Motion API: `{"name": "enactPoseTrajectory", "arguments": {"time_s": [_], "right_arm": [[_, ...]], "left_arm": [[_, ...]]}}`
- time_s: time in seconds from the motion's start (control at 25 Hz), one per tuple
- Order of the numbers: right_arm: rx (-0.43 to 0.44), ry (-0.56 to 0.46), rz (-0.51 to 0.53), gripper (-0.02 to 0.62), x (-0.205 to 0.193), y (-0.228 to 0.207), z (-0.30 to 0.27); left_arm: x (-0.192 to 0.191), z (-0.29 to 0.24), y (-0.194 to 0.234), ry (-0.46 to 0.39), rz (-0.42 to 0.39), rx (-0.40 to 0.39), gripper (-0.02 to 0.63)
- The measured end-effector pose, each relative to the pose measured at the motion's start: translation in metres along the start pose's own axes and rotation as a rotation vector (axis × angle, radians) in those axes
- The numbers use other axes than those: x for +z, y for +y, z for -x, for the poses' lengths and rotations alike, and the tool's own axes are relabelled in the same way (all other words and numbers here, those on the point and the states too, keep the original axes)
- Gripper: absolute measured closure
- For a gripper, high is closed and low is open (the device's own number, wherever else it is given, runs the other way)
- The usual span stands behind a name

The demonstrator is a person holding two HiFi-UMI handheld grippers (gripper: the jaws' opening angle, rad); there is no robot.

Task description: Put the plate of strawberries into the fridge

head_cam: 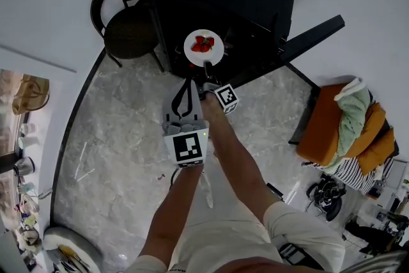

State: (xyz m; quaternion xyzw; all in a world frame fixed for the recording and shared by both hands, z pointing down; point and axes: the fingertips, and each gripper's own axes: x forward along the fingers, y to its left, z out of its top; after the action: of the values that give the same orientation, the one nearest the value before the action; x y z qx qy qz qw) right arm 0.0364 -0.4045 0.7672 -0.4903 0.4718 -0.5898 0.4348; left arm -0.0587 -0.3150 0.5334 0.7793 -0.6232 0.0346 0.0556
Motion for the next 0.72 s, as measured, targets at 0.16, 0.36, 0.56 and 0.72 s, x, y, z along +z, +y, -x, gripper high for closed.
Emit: {"name": "enactPoseTrajectory", "arguments": {"time_s": [0.16,0.36,0.56,0.72], "right_arm": [[0.010,-0.010,0.016,0.574,0.008,-0.013,-0.009],[-0.019,-0.019,0.015,0.574,0.012,-0.025,-0.021],[-0.038,-0.037,0.000,0.574,0.013,-0.025,-0.031],[-0.059,-0.045,0.000,0.574,0.020,-0.033,-0.037]], "left_arm": [[-0.007,-0.003,0.001,0.007,0.008,0.003,0.603],[-0.017,-0.007,0.000,0.024,0.012,-0.001,0.603],[-0.025,-0.009,-0.002,0.045,0.007,-0.006,0.603],[-0.028,-0.011,-0.006,0.051,0.006,-0.013,0.603]]}}
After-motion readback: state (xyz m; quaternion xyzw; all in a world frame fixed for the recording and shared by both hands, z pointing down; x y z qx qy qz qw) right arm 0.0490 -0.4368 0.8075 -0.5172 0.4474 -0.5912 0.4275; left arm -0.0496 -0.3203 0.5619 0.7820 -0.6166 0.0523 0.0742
